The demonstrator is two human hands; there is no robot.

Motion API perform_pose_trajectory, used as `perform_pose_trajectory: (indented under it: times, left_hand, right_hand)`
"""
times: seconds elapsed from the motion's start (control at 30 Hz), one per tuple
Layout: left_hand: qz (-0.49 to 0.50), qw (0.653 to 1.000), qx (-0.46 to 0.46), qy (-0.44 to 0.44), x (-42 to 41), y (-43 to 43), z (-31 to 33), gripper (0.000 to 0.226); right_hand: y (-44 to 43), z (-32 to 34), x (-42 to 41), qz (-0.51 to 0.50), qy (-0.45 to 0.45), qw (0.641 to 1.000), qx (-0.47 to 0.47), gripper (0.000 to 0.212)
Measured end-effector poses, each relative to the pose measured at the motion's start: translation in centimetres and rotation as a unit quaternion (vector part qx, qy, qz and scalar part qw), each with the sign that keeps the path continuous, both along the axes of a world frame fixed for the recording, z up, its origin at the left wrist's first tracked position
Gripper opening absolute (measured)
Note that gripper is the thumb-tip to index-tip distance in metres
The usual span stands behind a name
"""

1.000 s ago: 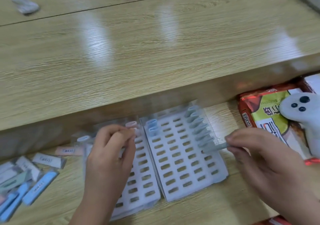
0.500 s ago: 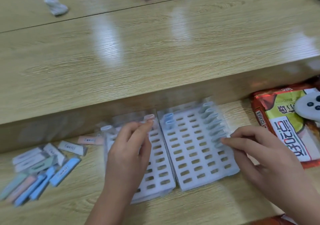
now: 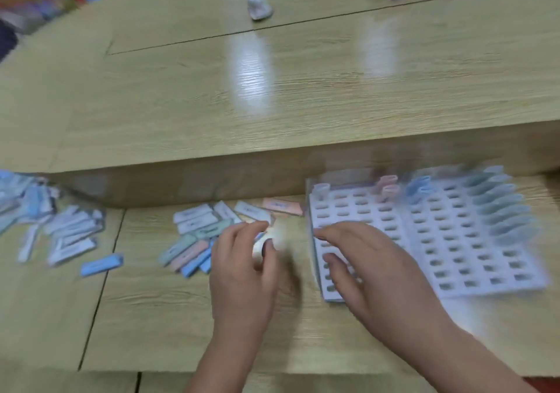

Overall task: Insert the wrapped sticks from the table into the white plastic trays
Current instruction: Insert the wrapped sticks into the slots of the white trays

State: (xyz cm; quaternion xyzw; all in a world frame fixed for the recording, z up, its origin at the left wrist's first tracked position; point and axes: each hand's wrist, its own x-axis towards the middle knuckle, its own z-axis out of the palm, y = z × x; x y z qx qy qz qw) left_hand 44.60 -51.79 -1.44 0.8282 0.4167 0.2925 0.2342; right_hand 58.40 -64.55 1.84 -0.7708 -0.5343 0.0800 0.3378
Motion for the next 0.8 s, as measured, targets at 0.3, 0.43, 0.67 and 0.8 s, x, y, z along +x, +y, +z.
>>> perform_pose_trajectory:
  times: [0.3,0.43,0.67,0.8]
  left_hand:
    - [0.059,0.984,-0.007,0.168,-7.9,6.3,-2.1,0.039]
    - [0.021,0.985,-0.001,0.17,-9.6,7.3,-2.3,0.033]
    - [0.031,0.986,-0.019,0.165,-9.8,8.2,-2.2,0.022]
    - [0.038,0.978,-0.019,0.205,-9.6,8.4,-2.1,0.024]
  right_hand:
    - [12.1,-2.8,-6.1,0.052,-0.141,0.973,-0.177,0.04]
    - [12.4,-3.5,-6.2,0.038,-0.209,0.948,-0.238,0.033]
    - [11.4,-3.5,-6.3,0.025,-0.2,0.945,-0.256,0.026]
    - [10.9,-3.2,-6.3,0.047,-0.211,0.945,-0.244,0.027]
